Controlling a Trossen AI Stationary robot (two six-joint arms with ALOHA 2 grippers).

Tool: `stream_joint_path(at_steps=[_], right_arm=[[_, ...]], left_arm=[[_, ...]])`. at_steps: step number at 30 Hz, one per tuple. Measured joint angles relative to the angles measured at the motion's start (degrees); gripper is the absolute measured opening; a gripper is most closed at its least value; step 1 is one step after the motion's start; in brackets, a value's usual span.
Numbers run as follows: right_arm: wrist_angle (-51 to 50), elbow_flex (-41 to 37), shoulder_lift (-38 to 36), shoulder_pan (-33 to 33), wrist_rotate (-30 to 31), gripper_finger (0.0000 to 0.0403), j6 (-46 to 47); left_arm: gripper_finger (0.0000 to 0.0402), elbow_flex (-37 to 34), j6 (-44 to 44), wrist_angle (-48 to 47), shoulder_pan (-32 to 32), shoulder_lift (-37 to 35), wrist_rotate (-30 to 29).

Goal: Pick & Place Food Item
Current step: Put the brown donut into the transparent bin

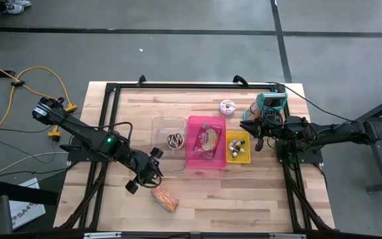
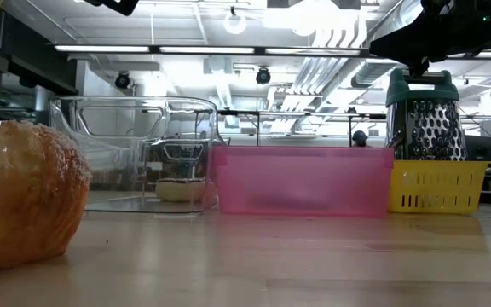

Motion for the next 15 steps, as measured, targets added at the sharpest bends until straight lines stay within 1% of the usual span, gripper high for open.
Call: stream_joint_path(at_steps=[4,11,15], right_arm=[[0.00,0.00,0.01,0.00,0.01,0.0044,0.00],[-0.02,0.00,0.02,0.00,0.02,0.0044,0.00],[-0.04,0.00,0.02,-0.02,0.02,0.0044,0.00]], left_arm=[[0.0201,0.00,0.09,-0.01,0.01,0.00,0.29],[0.0273,0.04,-2.13,-0.09,0.02,0.89,3.43],[0.0301,0.04,-3.53,-0.12,0.14,2.82,3.26]])
